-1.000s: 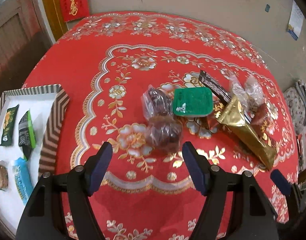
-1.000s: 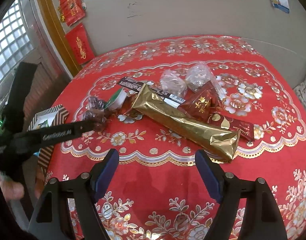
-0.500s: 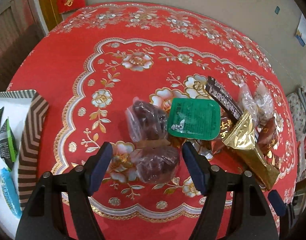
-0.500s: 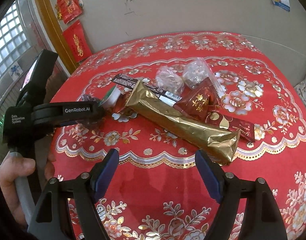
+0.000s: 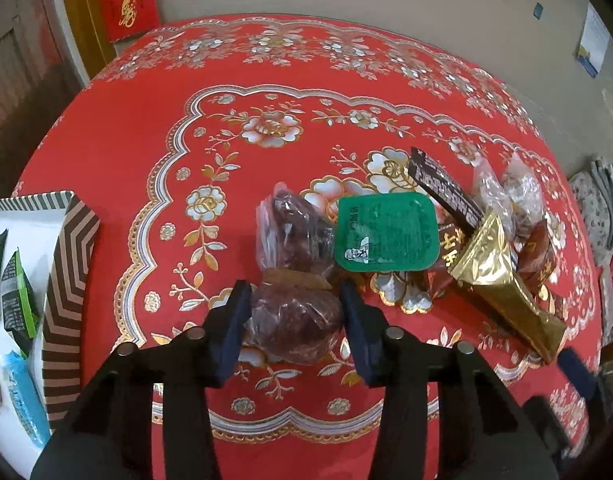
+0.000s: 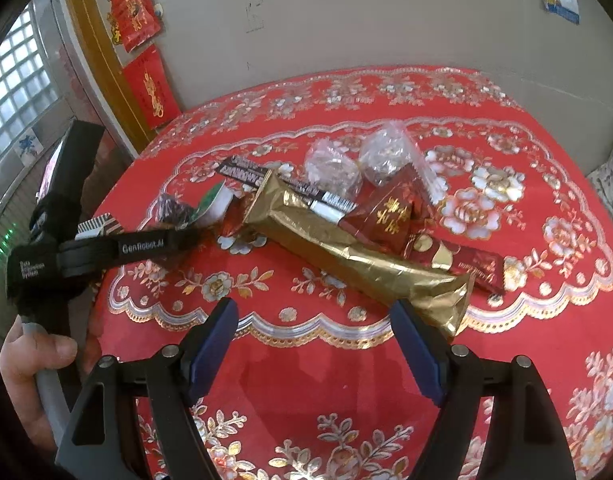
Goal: Organize snacks
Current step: 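Grasp the brown date bag with the left tool while the right tool grasps the gold foil bar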
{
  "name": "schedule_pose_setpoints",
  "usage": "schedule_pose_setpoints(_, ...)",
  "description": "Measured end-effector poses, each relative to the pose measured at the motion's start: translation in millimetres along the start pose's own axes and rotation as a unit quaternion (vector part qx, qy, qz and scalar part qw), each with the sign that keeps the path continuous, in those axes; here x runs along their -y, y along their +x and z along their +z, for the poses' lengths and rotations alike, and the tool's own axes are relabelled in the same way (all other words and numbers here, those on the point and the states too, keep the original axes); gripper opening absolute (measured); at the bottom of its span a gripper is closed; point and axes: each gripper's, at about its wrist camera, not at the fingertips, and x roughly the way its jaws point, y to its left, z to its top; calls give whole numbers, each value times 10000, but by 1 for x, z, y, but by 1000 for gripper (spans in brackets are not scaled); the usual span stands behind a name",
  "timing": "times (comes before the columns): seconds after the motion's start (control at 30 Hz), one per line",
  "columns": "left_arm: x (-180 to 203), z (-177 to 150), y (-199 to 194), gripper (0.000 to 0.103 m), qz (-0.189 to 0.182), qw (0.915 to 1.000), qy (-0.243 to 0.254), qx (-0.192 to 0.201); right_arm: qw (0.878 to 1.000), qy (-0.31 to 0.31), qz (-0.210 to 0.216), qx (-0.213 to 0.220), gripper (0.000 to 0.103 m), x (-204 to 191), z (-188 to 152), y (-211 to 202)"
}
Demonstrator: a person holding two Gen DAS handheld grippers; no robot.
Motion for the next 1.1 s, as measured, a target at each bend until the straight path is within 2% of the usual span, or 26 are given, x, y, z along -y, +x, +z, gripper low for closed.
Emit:
schedule_pose_setpoints(0.1,-3,-5,-3,43,-23,10000,16,-25,9993,-323,70,157,80,0,7,-3)
schedule_pose_setpoints(0.3,-6,-15,-7,43,-26,10000,73,-18,9925,-1179,313,79,79,-3,32,11)
schedule_pose_setpoints(0.43,-7,-16,-9,43,-31,9999,107,-17,9811,-1889,418,-24,77,-17,42,25)
schedule_pose_setpoints(0.47,-7,-16,-8,43,-38,9999,110,-29,9785,-2027,382,-52,75,-20,42,29)
schedule_pose_setpoints(0.57,-8,-17,-9,43,-65,9999,121,-43,9711,-2364,159,-270,63,-28,41,43)
schedule_pose_setpoints(0.6,-8,-17,-9,43,-67,9999,131,-44,9696,-2415,141,-376,57,-28,40,48)
schedule_pose_setpoints(0.77,-6,-19,-10,43,-21,9998,170,-30,9719,-2285,71,-565,56,-17,33,56)
schedule_pose_setpoints(0.83,-5,-20,-10,43,13,9998,194,-16,9750,-2112,103,-679,51,-11,30,56)
schedule_pose_setpoints(0.93,-5,-20,-10,43,31,9998,202,-4,9765,-1815,635,-968,48,-10,25,50)
schedule_pose_setpoints(0.97,-5,-21,-10,43,39,9998,203,-3,9762,-1799,690,-996,47,-12,23,48)
schedule_pose_setpoints(1.1,-5,-21,-10,43,58,9997,222,1,9772,-1894,416,-865,50,-19,17,44)
